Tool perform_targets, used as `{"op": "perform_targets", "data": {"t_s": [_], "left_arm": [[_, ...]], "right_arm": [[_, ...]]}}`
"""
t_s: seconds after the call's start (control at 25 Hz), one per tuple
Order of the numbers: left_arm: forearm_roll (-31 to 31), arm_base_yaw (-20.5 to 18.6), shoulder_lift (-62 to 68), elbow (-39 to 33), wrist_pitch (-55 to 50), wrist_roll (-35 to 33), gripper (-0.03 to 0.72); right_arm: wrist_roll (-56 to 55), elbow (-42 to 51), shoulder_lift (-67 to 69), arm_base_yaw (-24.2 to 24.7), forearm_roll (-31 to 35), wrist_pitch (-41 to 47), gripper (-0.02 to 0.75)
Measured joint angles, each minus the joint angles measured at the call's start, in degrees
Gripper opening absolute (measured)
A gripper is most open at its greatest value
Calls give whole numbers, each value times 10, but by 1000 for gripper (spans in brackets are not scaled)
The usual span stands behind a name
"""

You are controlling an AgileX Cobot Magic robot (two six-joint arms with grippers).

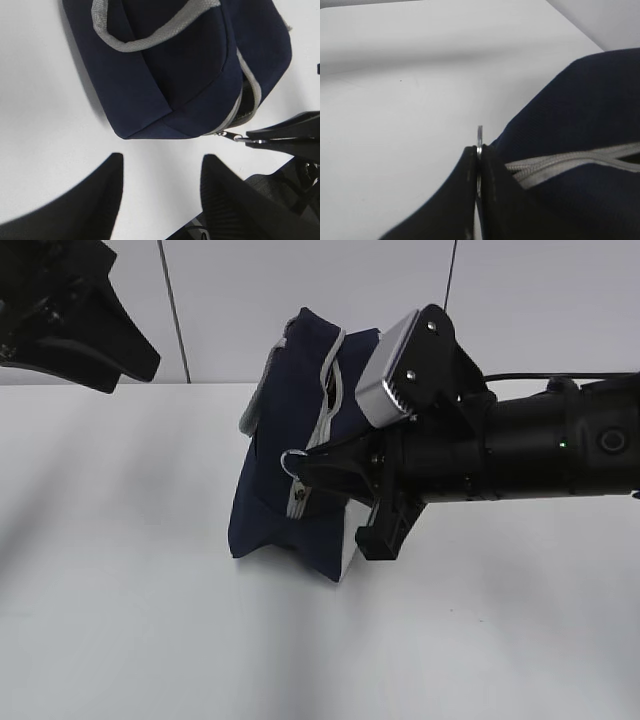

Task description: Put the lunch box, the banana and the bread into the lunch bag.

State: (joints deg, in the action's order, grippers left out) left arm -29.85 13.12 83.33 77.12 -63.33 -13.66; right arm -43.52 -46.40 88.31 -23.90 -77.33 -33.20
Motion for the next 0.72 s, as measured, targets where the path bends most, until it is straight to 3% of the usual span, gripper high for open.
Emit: {"op": "perform_targets", "data": {"t_s": [0.72], "left_arm": [[-15,0,44,0,27,-37,361]], "right_arm": [[-4,-86,33,0,10,60,-16]]}}
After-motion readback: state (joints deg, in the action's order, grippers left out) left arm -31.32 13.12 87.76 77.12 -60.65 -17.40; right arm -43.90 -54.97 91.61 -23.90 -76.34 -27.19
